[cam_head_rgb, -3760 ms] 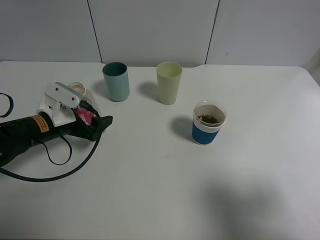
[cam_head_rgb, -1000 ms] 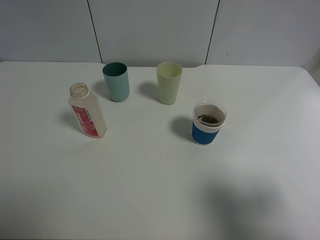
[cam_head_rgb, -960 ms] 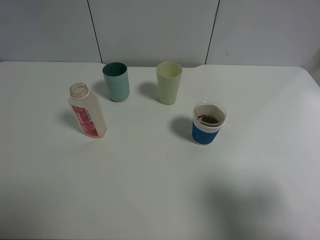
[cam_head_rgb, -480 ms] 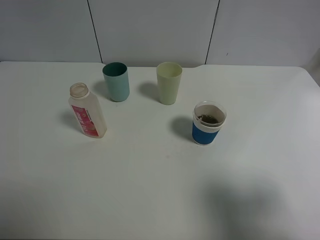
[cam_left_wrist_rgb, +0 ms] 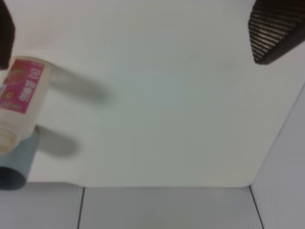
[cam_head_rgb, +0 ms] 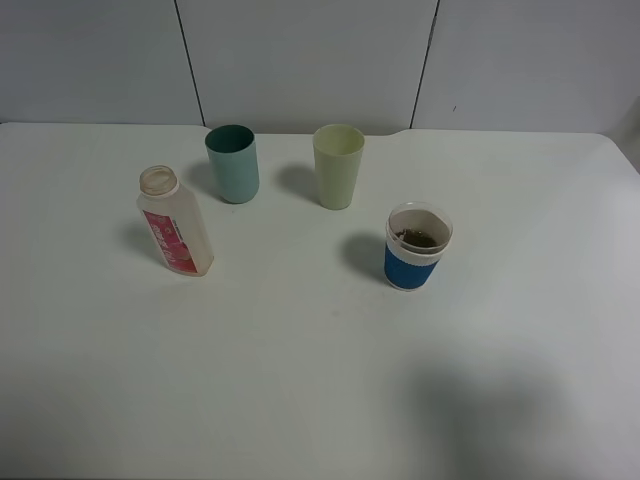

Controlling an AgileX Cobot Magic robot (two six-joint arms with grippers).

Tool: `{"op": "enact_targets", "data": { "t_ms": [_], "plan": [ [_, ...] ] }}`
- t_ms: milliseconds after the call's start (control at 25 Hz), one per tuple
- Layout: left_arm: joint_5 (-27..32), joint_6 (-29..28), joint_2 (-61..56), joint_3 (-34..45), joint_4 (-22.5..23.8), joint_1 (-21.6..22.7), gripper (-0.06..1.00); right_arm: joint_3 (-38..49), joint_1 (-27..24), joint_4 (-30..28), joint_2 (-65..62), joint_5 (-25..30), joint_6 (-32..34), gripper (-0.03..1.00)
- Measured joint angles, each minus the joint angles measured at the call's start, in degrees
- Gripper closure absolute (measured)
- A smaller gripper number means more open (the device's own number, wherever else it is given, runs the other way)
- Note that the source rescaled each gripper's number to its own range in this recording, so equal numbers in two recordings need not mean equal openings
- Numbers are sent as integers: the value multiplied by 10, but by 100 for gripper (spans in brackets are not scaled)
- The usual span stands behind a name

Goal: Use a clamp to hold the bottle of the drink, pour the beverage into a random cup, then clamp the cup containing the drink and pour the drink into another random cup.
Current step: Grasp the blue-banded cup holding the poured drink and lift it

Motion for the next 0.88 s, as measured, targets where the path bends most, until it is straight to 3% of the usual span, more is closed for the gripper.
{"op": "enact_targets", "data": {
  "t_ms": [320, 480, 880],
  "plan": [
    [8, -1, -1, 0, -10, -16, -6, 0, 0, 0, 0, 0, 0, 7],
    [68, -1, -1, 14, -31, -28, -6, 0, 0, 0, 0, 0, 0, 7],
    [71, -1, -1, 14, -31, -28, -6, 0, 0, 0, 0, 0, 0, 7]
  ]
}}
